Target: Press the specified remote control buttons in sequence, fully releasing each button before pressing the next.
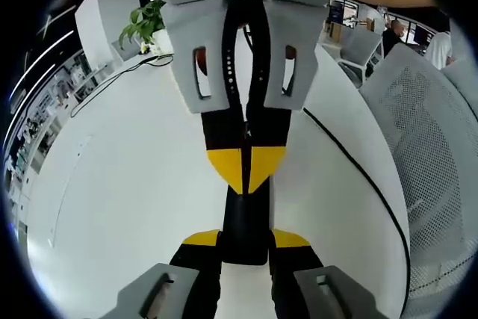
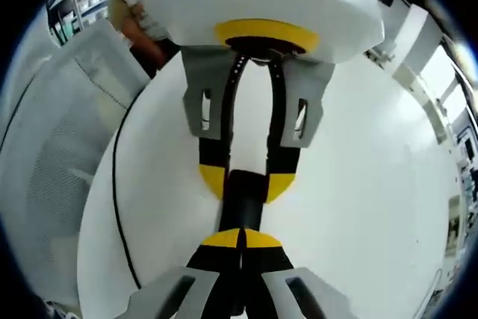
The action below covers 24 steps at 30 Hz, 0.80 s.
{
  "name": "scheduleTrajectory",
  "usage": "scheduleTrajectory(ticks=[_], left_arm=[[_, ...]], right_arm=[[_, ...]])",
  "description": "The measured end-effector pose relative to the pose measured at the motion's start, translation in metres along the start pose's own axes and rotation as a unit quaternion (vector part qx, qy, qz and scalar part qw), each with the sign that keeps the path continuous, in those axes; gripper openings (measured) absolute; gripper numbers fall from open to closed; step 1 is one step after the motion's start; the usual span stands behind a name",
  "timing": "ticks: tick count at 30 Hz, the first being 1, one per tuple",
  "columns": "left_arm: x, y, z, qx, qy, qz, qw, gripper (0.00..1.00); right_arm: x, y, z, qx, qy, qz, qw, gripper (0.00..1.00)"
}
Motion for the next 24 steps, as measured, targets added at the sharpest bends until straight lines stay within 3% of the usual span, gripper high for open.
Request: scheduleTrajectory(ticks=[24], left_arm=[[0.0,-0.0001,-0.0006,-0.002,0.0,-0.001,1.0,0.23]], right_arm=[[-0.0014,0.0048,-0.0015,0.006,0.006,0.006,0.9999,0.0]])
Point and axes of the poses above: the point that each gripper's makers call its tool centre point, and the gripper's own axes: y roughly forward along the fingers, z roughly to its left, x roughly out of its top, the point moved 4 cm from there along -y, roughly backward along the fingers, and after that the axes turned 11 degrees about -y, right-handed, at the moved point
